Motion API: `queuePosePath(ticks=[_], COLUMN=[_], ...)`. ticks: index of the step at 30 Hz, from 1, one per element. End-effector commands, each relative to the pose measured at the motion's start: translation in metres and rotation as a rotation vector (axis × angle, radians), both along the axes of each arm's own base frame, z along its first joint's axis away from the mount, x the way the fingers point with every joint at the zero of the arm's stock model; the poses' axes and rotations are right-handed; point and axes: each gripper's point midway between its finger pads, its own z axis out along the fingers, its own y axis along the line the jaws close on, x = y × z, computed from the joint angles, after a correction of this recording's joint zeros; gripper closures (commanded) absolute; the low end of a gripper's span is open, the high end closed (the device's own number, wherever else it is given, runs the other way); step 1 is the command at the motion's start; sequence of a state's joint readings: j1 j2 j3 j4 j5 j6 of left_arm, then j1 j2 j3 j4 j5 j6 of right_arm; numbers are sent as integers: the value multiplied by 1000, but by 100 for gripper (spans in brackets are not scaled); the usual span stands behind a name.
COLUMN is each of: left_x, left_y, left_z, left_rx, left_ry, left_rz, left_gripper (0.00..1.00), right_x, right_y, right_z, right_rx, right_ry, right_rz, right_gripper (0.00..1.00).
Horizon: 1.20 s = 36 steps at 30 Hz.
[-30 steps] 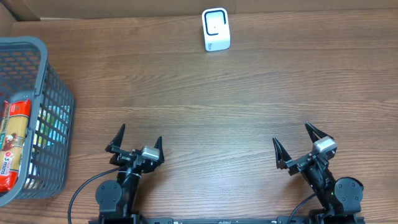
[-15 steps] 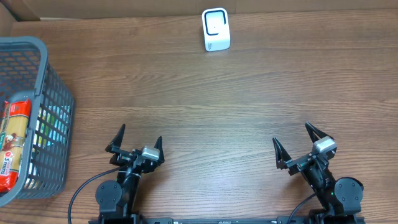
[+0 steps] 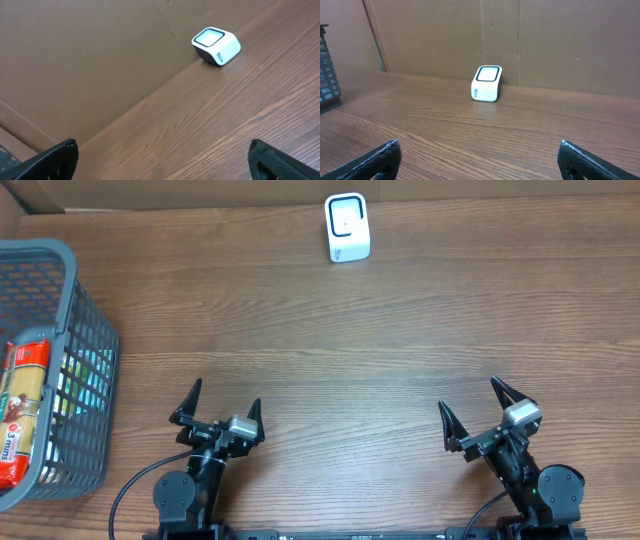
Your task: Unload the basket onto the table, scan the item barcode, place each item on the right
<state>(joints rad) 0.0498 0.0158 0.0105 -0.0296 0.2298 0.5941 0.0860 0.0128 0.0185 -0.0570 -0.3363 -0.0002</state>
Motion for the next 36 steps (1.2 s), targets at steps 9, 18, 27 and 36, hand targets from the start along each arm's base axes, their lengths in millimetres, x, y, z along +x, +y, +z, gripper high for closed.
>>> queuePosePath(ticks=[9, 18, 27, 36], left_x=[-8, 0, 32, 33], left_y=[-4, -11, -25, -21], left_z=[40, 107, 185, 249], left_rx=[-177, -192, -224, -247], left_ry=[-11, 88, 336, 598], left_rz=[-17, -53, -125, -76], left_gripper=[0, 0, 0, 0], right_x=[0, 0, 0, 0], right_y=[1, 1, 1, 1], right_z=[-2, -2, -3, -2], right_rx=[0, 0, 0, 0], right_ry=[-2, -2, -1, -2], right_rz=[2, 2, 2, 2], right_gripper=[0, 0, 0, 0])
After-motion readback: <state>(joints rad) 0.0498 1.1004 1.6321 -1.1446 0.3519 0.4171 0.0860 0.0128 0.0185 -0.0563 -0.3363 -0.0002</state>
